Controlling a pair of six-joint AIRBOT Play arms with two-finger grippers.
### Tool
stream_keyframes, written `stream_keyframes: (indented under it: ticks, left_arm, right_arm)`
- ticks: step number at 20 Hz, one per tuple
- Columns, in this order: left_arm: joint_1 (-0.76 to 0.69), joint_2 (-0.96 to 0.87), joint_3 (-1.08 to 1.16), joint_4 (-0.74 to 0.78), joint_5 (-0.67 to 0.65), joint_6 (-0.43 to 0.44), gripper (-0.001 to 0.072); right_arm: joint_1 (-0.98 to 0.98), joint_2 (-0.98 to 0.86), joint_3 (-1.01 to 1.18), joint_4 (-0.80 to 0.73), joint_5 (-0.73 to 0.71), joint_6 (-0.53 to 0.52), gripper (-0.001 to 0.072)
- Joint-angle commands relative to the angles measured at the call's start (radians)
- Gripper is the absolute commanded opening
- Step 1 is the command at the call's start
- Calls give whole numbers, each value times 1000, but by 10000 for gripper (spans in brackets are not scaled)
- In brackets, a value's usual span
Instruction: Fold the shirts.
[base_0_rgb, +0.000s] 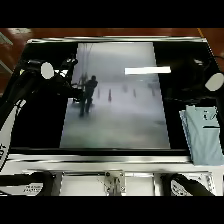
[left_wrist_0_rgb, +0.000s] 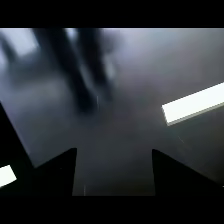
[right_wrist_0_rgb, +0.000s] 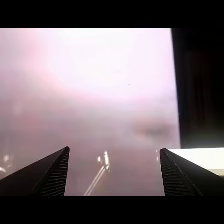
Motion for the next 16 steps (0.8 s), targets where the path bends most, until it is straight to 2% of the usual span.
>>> stream_keyframes:
  ticks: [1, 16]
  left_arm:
    - [-4, -18, 0, -29, 23, -8, 536]
    - [37, -23, 0, -28, 26, -8, 536]
  right_arm:
    - [75, -32, 3, 16, 8, 31, 676]
    - [73, -32, 3, 28, 5, 31, 676]
